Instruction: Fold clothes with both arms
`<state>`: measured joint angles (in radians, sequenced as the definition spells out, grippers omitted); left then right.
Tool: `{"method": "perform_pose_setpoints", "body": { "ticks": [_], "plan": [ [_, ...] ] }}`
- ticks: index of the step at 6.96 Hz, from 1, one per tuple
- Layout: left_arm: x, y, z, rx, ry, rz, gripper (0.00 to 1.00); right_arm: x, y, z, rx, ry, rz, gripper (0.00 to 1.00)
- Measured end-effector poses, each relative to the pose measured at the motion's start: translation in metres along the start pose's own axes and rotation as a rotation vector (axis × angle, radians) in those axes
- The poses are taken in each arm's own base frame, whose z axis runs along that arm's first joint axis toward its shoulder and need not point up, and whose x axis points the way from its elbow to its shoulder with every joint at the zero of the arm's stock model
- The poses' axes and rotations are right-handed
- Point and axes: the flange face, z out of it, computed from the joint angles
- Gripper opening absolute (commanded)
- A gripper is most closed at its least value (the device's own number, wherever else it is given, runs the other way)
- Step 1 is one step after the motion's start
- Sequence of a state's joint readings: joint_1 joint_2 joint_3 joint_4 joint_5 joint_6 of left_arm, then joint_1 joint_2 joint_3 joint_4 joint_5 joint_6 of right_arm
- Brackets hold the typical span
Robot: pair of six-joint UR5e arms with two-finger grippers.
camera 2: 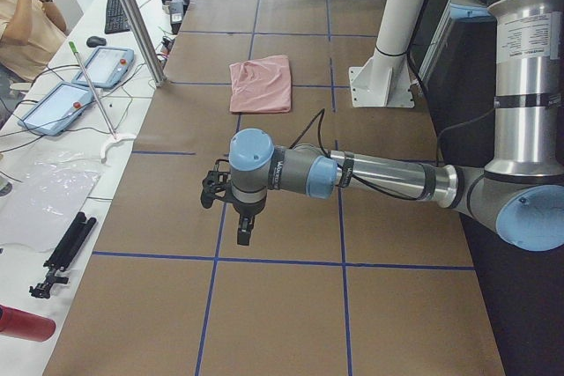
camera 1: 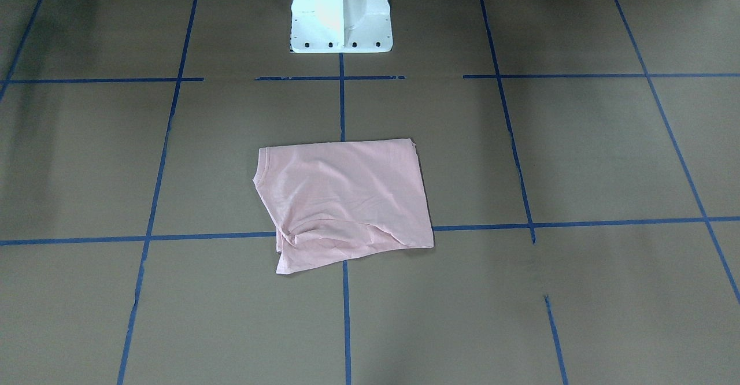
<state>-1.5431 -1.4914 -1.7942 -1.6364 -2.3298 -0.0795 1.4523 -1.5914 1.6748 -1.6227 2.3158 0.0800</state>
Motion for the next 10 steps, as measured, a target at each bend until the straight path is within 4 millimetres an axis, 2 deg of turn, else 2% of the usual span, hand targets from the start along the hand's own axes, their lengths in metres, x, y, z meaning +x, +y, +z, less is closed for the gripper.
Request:
{"method": "perform_pose_setpoints", "body": {
  "ticks": [2,4,8,10],
  "plan": [
    [0.006,-0.011,0.003,-0.002,0.007,0.010,1.00,-0.001,0.000,-0.001,0.015,-0.002,-0.014,1.00],
    [0.006,-0.009,0.005,-0.012,0.008,0.001,1.00,-0.002,-0.001,-0.001,0.023,-0.002,-0.021,1.00],
    [-0.003,0.006,0.014,-0.031,0.004,-0.009,1.00,0.000,-0.001,0.001,0.032,-0.005,-0.029,1.00],
    [-0.016,0.007,0.028,-0.062,0.000,-0.035,1.00,0.000,0.000,0.001,0.033,-0.006,-0.031,1.00]
  ]
}}
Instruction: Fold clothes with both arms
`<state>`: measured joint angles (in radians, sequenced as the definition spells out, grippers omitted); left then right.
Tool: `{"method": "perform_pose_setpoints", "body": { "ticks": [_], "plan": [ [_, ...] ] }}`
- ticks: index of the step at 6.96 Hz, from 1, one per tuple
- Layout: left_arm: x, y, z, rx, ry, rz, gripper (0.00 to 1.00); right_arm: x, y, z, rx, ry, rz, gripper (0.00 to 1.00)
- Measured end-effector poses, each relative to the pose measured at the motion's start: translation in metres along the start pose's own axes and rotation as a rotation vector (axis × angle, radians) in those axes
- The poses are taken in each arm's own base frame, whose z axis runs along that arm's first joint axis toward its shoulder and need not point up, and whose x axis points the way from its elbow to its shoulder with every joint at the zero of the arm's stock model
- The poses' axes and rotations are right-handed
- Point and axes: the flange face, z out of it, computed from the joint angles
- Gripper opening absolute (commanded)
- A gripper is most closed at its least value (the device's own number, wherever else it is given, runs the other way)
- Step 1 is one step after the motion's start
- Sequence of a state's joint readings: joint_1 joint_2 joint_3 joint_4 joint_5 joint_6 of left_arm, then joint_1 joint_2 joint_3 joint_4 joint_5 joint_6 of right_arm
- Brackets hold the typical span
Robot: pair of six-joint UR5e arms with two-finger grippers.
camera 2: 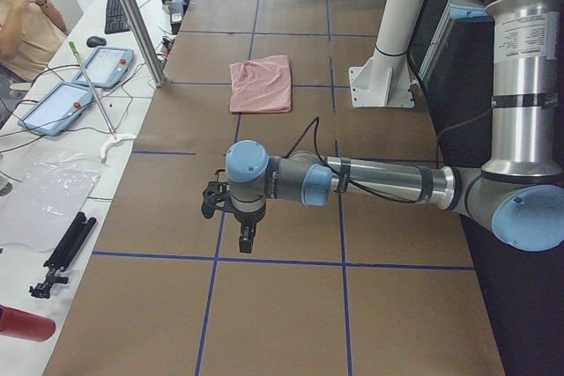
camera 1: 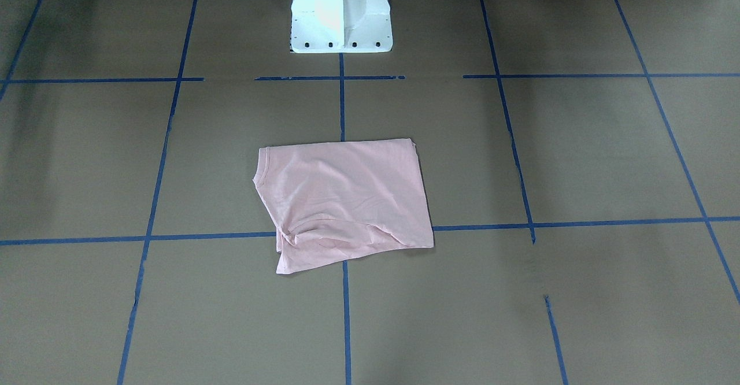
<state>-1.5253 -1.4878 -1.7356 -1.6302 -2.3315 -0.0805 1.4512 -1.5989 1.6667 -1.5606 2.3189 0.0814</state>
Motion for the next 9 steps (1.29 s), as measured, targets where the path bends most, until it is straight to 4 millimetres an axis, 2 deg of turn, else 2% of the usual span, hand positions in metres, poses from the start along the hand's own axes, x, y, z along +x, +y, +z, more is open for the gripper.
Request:
{"method": "perform_pose_setpoints", "body": {
  "ticks": [4,9],
  "plan": [
    [0.021,0.019,-0.027,0.010,0.002,0.002,1.00,-0.001,0.000,-0.001,0.002,0.000,-0.005,1.00],
    [0.029,0.018,-0.037,0.018,0.004,0.008,1.00,0.001,0.001,0.001,-0.003,0.000,-0.001,1.00]
  ]
}}
